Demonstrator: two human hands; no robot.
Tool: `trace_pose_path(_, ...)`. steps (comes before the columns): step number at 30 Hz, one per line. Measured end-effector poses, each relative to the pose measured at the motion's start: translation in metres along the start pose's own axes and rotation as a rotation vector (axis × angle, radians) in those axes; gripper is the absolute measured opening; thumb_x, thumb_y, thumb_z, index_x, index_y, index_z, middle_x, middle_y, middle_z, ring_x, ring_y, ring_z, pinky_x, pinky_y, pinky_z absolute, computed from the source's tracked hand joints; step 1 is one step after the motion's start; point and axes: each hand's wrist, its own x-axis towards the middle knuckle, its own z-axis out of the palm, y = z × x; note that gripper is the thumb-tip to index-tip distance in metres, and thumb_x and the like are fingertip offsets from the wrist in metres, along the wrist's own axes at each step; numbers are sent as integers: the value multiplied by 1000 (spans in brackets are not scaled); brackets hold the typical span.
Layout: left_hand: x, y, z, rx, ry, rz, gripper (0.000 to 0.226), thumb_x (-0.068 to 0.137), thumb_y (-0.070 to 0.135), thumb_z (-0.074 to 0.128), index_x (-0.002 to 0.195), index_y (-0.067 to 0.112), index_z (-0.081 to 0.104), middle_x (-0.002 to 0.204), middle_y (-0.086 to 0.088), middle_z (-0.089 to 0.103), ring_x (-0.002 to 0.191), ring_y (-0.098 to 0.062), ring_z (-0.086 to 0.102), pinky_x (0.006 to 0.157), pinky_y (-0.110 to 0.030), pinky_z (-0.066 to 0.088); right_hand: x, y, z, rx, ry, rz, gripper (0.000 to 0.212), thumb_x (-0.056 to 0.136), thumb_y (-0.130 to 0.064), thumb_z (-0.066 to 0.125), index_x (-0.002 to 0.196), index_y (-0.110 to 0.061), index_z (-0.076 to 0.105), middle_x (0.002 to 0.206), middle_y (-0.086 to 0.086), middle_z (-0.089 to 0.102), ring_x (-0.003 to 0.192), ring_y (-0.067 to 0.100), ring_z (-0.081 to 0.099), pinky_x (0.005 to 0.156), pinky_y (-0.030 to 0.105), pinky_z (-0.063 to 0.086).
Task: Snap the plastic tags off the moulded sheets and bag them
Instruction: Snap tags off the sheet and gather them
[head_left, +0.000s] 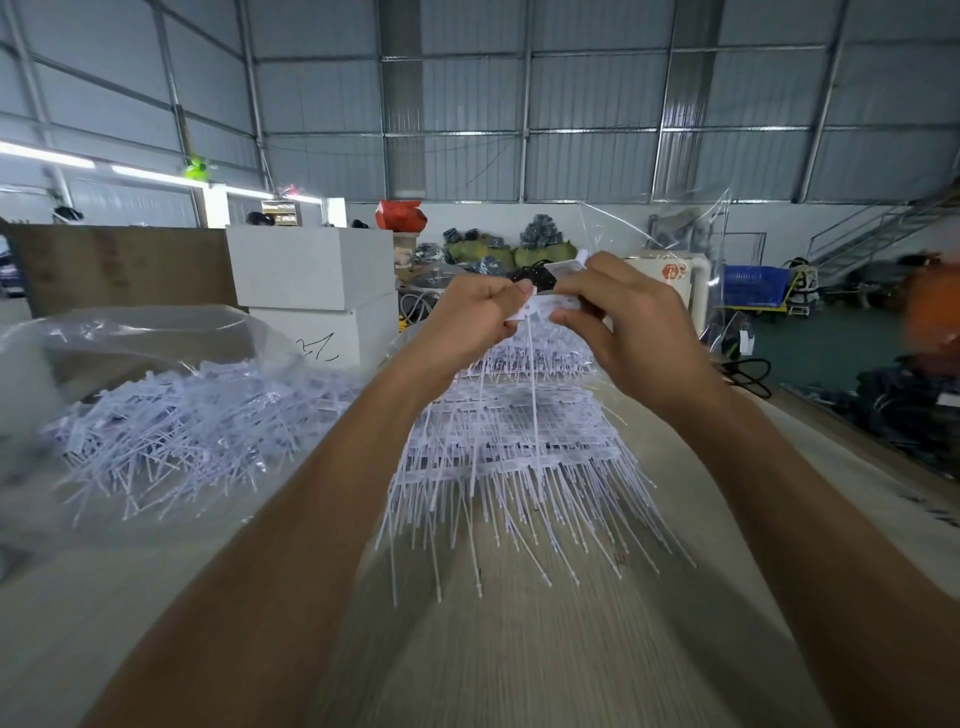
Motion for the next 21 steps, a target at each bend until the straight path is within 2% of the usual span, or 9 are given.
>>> trace_pose_path(3, 1, -1, -2, -19, -12, -6, 33, 102, 30, 57, 77, 10, 48, 57, 2, 40, 46, -3, 43, 50, -9, 39, -3, -2, 1, -8, 40, -21, 15, 94, -12, 70, 105, -2, 71, 93, 9, 62, 84, 23, 57, 71, 22, 36)
trace_pose_path(7, 2, -2, -2, -92, -54, -59, 27, 101, 31, 57, 83, 11, 53, 52, 3, 40, 46, -12, 35, 49, -23, 31, -4, -8, 4, -54, 121, -87, 8, 94, -7, 68, 96, 1, 71, 90, 12, 64, 83, 26, 59, 73, 30, 44)
trace_pose_path(9, 1, -4, -1, -123, -65, -62, 30, 102, 32, 56, 80, 11, 52, 52, 2, 40, 47, -14, 34, 49, -24, 30, -4, -8, 5, -37, 116, -84, 7, 94, -5, 67, 95, 1, 70, 89, 10, 62, 82, 23, 55, 73, 32, 44)
trace_pose_path(12, -1, -3, -3, -9, -8, 30, 39, 102, 34, 56, 71, 11, 49, 55, 4, 44, 58, -17, 42, 56, -23, 38, -1, -5, 5, 83, 46, 22, 11, 97, -12, 65, 100, -1, 67, 90, -2, 51, 78, 12, 47, 69, 25, 41)
trace_pose_path(15, -3, -1, -3, 77, 19, 107, 42, 104, 34, 53, 78, 1, 56, 57, 8, 52, 64, -17, 46, 64, -32, 38, -1, -5, 7, 207, 49, 161, 9, 96, -11, 66, 102, -4, 66, 91, -5, 56, 73, 5, 50, 71, 13, 46)
trace_pose_path(18, -5, 2, 0, 175, -21, 172, 28, 104, 28, 54, 94, 3, 63, 68, 3, 59, 67, -20, 51, 63, -41, 45, -1, -4, 9, 338, 63, 334, 5, 96, -12, 66, 99, -8, 66, 85, -13, 59, 62, 4, 64, 64, 29, 56)
trace_pose_path(21, -7, 2, 2, 307, -82, 238, 12, 101, 19, 58, 104, 9, 64, 84, -4, 64, 73, -20, 57, 71, -44, 53, -4, 1, 12, 335, 66, 472, 5, 96, -13, 67, 99, -9, 68, 81, -4, 65, 60, 11, 66, 64, 32, 55)
